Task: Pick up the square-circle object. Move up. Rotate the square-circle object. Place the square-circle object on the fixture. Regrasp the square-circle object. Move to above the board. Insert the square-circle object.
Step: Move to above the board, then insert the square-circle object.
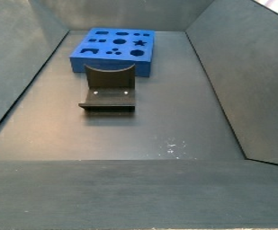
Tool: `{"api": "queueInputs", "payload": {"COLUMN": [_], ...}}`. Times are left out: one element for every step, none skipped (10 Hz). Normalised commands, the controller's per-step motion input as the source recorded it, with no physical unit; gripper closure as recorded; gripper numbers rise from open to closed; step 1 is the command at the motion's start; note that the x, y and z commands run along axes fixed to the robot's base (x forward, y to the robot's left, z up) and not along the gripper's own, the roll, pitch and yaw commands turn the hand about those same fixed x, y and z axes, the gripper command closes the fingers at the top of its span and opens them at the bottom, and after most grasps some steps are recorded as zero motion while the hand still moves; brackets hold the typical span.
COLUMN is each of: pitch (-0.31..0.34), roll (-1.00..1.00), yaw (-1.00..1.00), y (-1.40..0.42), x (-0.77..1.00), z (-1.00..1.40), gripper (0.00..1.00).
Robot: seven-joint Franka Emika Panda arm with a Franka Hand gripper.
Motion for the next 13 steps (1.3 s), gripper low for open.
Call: {"api": "queueInputs", "payload": {"pitch": [0.318,0.264,0.212,0.173,0.149,0.131,0.115,0.105,0.093,0.083,0.074,0.073,-0.010], "roll": [0.05,0.01,0.01,0.00,0.00,0.00,0.02,0.03,0.06,0.08,0.09,0.09,0.00], "yaw": [-0.07,-0.04,0.00,0.00,0.01,0.01,0.01,0.01,0.01,0.01,0.01,0.01,-1.00], "y": [-1.00,-1.00,-1.00,-1.00,-1.00,-1.00,-1.00,-1.00,-0.65,-0.42,-0.23,-0.17,0.00], "x": [0.18,0.20,0.21,0.21,0.22,0.23,0.26,0.29,0.25,0.20,0.13,0.11,0.00], "z": [-0.12,-0.11,-0.12,-0.11,-0.10,-0.10,-0.10,-0.09,-0.06,-0.04,-0.01,0.00,-0.07], "gripper": [1.00,1.00,1.00,1.00,1.00,1.00,1.00,1.00,1.00,1.00,1.00,1.00,1.00]}}
